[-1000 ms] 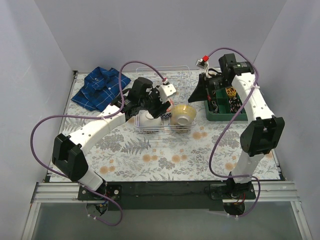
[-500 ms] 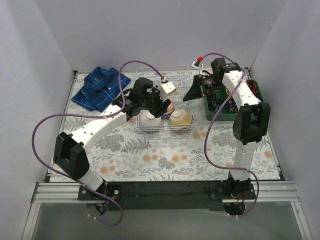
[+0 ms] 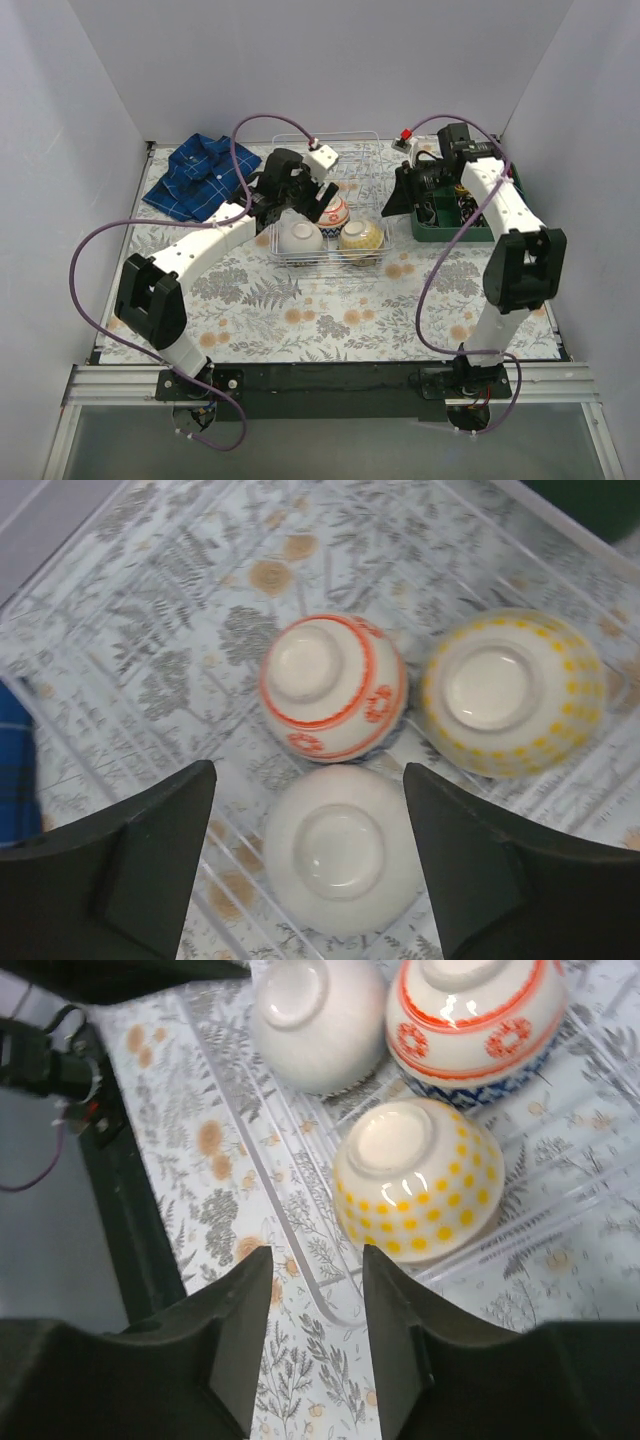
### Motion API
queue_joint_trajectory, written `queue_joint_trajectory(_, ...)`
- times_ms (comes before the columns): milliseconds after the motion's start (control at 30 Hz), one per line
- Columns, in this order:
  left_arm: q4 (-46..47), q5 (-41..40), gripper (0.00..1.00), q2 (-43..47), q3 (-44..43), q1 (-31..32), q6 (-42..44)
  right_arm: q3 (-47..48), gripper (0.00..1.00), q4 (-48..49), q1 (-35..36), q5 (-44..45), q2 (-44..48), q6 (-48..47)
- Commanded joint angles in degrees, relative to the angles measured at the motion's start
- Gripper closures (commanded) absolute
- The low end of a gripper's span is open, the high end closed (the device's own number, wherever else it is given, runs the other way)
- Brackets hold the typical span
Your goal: Load the bowls into the dish rack
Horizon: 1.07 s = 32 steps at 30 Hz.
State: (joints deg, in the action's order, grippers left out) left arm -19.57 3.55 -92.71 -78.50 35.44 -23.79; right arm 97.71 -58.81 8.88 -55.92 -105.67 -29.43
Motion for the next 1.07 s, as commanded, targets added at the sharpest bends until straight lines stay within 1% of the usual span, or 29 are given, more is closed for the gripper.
queue_joint_trajectory(0,3.4,-8.9,0.21,-1.1,-3.6,-6.0,-6.5,-11.6,0.47,20.4,-0.4,13.9,12.6,8.0)
queue_joint_trajectory(33,3.4,-9.3,0.2,-1.3,-4.0,-6.5,-8.1,-13.4,0.42,22.9,-0.5,17.7,15.8,9.1)
queue_joint_trajectory(67,3.3,-10.7,0.18,-1.4,-4.6,-6.9,-8.6,-17.3,0.38,25.3,-0.5,19.6,17.3,11.7)
queue_joint_trajectory(100,3.5,-11.3,0.17,-1.9,-5.1,-7.5,-8.9,-19.1,0.36,27.8,-0.5,21.5,20.2,13.0)
queue_joint_trajectory(133,3.7,-12.0,0.13,-1.8,-6.0,-7.8,-8.9,-20.6,0.34,31.7,-0.4,24.9,21.5,14.6)
queue_joint_trajectory(167,4.1,-13.0,0.11,-1.7,-6.2,-8.0,-8.8,-22.5,0.33,33.7,-0.5,26.3,22.7,15.9)
queue_joint_trajectory(200,4.6,-13.4,0.08,-1.6,-6.4,-8.7,-8.6,-25.4,0.31,35.3,-0.6,28.1,25.0,19.6)
queue_joint_trajectory(233,5.4,-13.7,0.02,-1.3,-6.5,-9.0,-8.2,-27.1,0.26,38.6,-0.6,32.5,26.0,22.2)
queue_joint_trajectory(267,5.9,-14.3,0.02,-1.0,-6.5,-9.2,-7.6,-28.4,0.03,39.4,-0.7,34.3,26.8,24.4)
queue_joint_trajectory(300,6.3,-15.6,0.02,-0.8,-6.6,-9.9,-7.3,-30.4,0.01,40.0,-1.0,35.3,28.4,27.2)
queue_joint_trajectory(367,7.3,-17.0,0.02,-0.2,-6.1,-10.7,-6.7,-32.9,0.02,43.2,-1.2,38.9,30.8,29.0)
queue_joint_trajectory(400,7.9,-18.0,0.02,0.2,-5.5,-11.7,-6.7,-34.9,0.01,43.7,-1.4,40.7,33.0,30.0)
queue_joint_trajectory(467,8.6,-18.4,0.02,1.0,-4.5,-13.2,-7.7,-35.8,0.01,43.3,-1.3,46.1,34.4,30.2)
queue_joint_trajectory(500,8.3,-18.2,0.02,1.0,-4.4,-15.6,-10.5,-36.1,0.02,43.1,-1.4,48.9,35.3,30.3)
queue_joint_trajectory(533,7.0,-16.4,0.02,0.9,-4.5,-16.9,-12.3,-36.8,0.01,42.7,-1.4,55.3,35.7,30.7)
queue_joint_trajectory(567,6.7,-15.5,0.02,0.8,-4.5,-18.0,-13.5,-37.0,0.01,42.3,-1.4,58.6,36.0,30.6)
queue_joint_trajectory(633,6.8,-14.5,0.02,0.7,-3.7,-20.3,-14.7,-38.0,0.01,41.7,-1.3,62.1,37.4,29.6)
queue_joint_trajectory(667,7.2,-14.3,0.02,0.6,-3.4,-20.8,-14.7,-38.3,0.01,41.8,-1.3,62.4,37.8,26.8)
queue_joint_trajectory(700,7.4,-14.3,0.02,0.2,-2.7,-21.4,-14.4,-38.6,0.01,41.2,-1.3,62.9,38.9,26.4)
queue_joint_trajectory(900,10.0,-15.2,0.02,-0.8,0.3,-22.3,-13.6,-41.5,0.01,40.1,-1.4,62.5,43.1,26.5)
queue_joint_trajectory(1033,9.2,-15.0,0.02,-1.0,0.6,-23.7,-14.0,-43.6,0.01,40.2,-1.3,62.3,44.6,26.0)
